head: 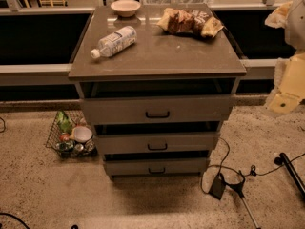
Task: Open top drawer
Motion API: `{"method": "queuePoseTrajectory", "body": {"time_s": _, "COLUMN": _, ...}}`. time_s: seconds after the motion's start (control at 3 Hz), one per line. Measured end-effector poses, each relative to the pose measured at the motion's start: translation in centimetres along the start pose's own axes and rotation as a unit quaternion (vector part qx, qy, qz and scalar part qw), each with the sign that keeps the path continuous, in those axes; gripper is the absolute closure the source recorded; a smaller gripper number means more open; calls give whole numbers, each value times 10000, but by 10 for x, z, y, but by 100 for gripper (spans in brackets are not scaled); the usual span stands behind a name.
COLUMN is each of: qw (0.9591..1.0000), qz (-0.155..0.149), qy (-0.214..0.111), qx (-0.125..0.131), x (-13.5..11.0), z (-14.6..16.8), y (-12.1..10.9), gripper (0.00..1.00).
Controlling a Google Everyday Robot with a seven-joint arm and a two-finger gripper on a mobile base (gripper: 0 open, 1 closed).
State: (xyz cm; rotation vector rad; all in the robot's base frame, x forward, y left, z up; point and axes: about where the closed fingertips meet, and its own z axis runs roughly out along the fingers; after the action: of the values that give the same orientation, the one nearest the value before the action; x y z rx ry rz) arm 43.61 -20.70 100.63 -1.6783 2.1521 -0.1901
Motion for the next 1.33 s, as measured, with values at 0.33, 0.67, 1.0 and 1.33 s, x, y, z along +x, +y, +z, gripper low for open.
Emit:
{"method": "queuePoseTrajectory", "body": {"time_s": 0.33, "qw": 10000, "qz": 0, "qy": 0, "qx": 0, "x": 0, "z": 0, "y": 0, "gripper": 0}}
{"method": "queuePoseTrajectory", "body": {"time_s": 0.67, "qw": 9998, "qz": 26, "qy": -161, "qx": -106, "x": -1, "z": 11, "y": 2, "gripper": 0}}
{"method": "queuePoseTrajectory", "body": {"time_s": 1.0, "qw": 9980, "qz": -140, "qy": -480, "qx": -391, "x": -9, "z": 51, "y": 11, "gripper": 0}}
{"method": "queuePoseTrajectory", "body": {"time_s": 1.33, "qw": 9928, "qz": -266, "qy": -857, "qx": -792, "x": -20, "z": 99, "y": 24, "gripper": 0}}
